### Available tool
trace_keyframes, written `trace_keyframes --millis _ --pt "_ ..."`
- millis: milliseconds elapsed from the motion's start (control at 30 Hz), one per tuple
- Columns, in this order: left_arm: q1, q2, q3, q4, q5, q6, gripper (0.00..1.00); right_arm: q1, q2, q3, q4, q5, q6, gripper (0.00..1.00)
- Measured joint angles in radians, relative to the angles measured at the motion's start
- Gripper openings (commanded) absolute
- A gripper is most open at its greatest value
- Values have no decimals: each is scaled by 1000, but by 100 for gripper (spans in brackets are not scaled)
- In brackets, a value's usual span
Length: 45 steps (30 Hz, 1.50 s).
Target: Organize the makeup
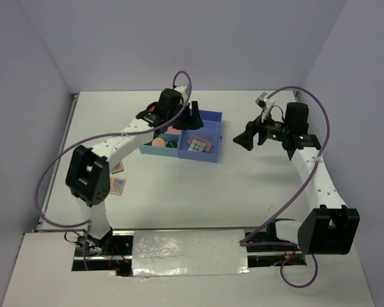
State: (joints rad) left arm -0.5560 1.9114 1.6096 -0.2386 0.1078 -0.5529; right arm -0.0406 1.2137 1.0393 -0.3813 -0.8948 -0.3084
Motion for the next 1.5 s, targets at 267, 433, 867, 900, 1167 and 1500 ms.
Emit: trace_keyframes --millis 267,433,867,900,1167,1500 --pt "14 -357 -279 102 -43 -18 31 -3 1 0 0 0 0 95" --pt "64 -529 -514 101 -87 -46 58 -3 8 0 0 0 0 94" --pt "296 -1014 -899 -103 -281 -225 99 -3 45 2 0 0 5 81" --pt "318 -1031 -919 -127 -293 -244 99 -3 51 3 0 -1 5 81" --pt "460 -1053 -1039 -289 -351 -393 99 -3 82 8 0 0 17 81" --pt "581 -759 -1022 -298 -320 -460 99 -3 82 8 1 1 16 82"
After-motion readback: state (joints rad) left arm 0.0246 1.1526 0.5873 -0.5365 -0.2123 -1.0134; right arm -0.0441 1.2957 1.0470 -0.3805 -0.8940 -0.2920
